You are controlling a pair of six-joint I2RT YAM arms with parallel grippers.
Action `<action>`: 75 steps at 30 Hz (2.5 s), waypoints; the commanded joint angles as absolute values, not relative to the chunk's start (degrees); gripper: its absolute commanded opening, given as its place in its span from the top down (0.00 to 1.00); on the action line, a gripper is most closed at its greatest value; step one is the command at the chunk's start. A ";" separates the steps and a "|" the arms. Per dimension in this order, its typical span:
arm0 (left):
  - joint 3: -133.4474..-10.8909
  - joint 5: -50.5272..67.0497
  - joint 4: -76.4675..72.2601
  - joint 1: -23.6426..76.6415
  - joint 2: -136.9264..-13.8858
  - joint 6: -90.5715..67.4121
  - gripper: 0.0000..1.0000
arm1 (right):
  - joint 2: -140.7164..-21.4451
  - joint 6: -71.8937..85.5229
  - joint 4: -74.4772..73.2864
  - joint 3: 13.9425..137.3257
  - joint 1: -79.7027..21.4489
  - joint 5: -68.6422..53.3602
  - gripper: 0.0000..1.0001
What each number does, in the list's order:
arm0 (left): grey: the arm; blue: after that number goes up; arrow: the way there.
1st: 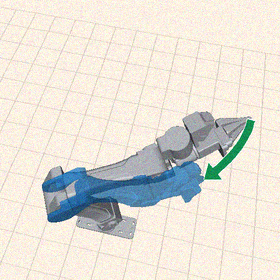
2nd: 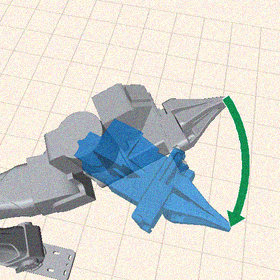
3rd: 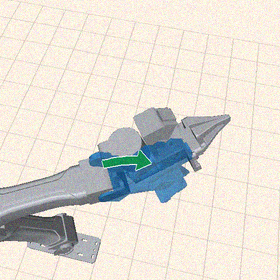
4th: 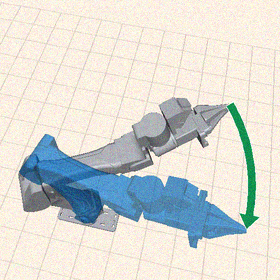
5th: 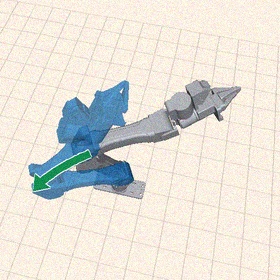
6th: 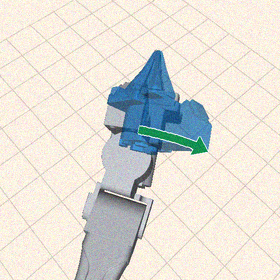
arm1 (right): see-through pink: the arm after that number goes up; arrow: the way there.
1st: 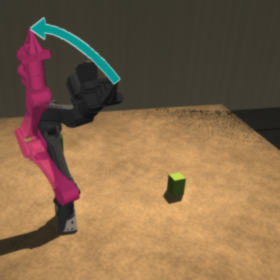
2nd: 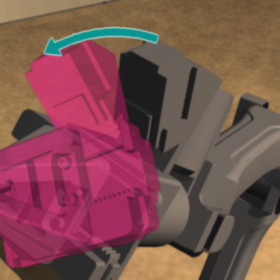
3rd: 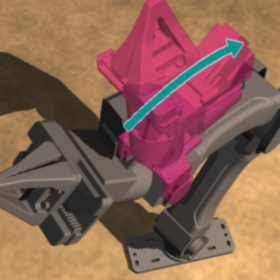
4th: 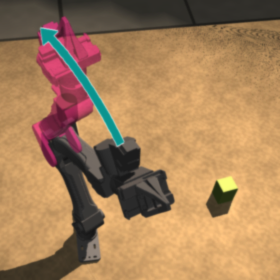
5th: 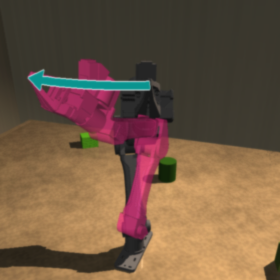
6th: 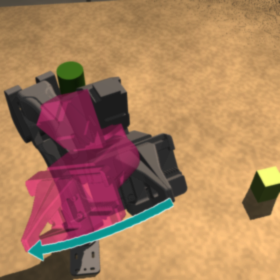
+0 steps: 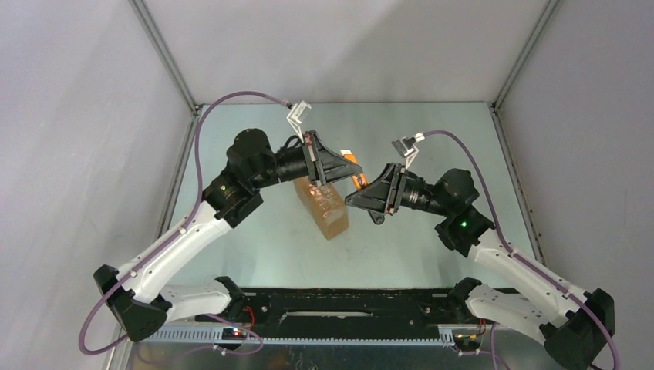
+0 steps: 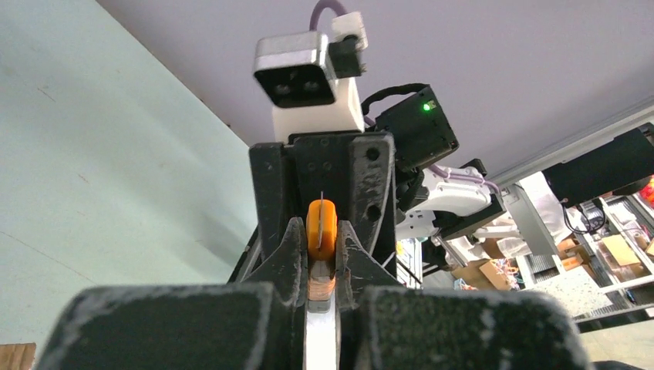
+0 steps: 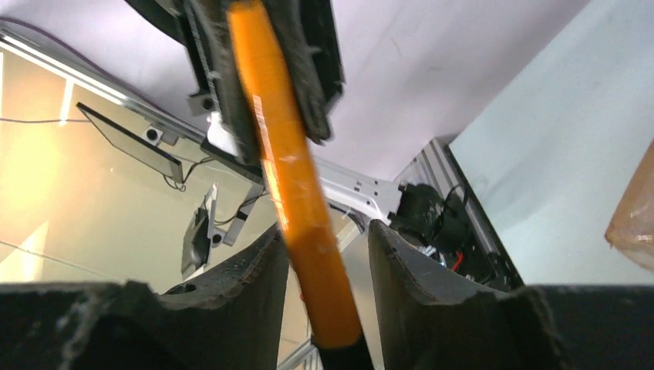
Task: Unpack the express box
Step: Cut the express box at the center of the board.
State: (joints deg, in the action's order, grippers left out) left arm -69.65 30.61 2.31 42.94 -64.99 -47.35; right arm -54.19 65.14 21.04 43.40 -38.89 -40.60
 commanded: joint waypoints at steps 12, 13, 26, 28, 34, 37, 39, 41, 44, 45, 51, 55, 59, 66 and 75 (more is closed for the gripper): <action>-67.81 27.41 0.63 41.77 -64.65 -49.80 1.00 | -53.36 65.22 25.01 43.49 -39.61 -36.36 1.00; -68.59 25.80 3.94 41.76 -64.67 -48.57 0.98 | -53.01 65.05 24.18 43.27 -39.45 -36.09 1.00; -79.30 -12.31 44.85 38.23 -66.10 -42.09 0.00 | -45.54 69.91 15.12 26.20 -41.48 -28.61 1.00; -83.20 -13.71 50.49 36.01 -70.08 -42.03 0.00 | -46.71 71.53 18.31 23.32 -43.64 -27.96 1.00; -93.51 -14.61 63.06 33.97 -83.02 -45.76 0.12 | -51.75 71.61 23.49 20.39 -46.50 -27.32 1.00; -96.16 -13.90 66.87 34.01 -88.07 -48.80 0.22 | -53.35 69.48 23.75 20.44 -46.37 -27.43 1.00; -97.02 -12.49 69.24 34.06 -90.54 -50.80 0.24 | -54.21 68.95 24.43 20.39 -46.11 -27.90 1.00; -96.80 -11.62 70.10 34.36 -91.61 -52.79 0.25 | -54.97 68.62 25.36 20.39 -46.04 -28.60 1.00; -94.97 -9.36 69.61 34.78 -91.93 -55.15 0.27 | -56.38 68.60 27.01 20.31 -45.90 -29.74 1.00; -94.48 -8.64 69.47 34.89 -91.98 -55.84 0.27 | -56.89 68.68 28.01 20.01 -45.74 -30.15 1.00; -92.39 -4.59 68.26 36.10 -92.19 -58.96 0.29 | -59.17 69.66 32.18 18.41 -45.48 -31.81 1.00; -91.90 -3.50 69.69 37.23 -93.72 -60.58 0.32 | -59.76 70.31 34.18 17.66 -45.48 -32.11 1.00; -89.35 -3.24 70.28 37.57 -92.90 -63.20 0.37 | -60.17 70.26 34.94 17.55 -45.44 -32.03 1.00; -88.55 -5.02 72.61 37.94 -92.26 -65.95 0.44 | -62.64 72.01 40.00 16.42 -45.45 -32.26 1.00; -89.73 -7.09 76.75 39.35 -92.23 -67.81 0.56 | -64.75 72.60 42.97 15.64 -45.42 -31.98 1.00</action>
State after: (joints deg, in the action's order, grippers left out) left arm -90.04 -4.82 70.89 38.35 -93.21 -66.13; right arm -63.88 71.90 38.30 15.92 -45.63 -32.14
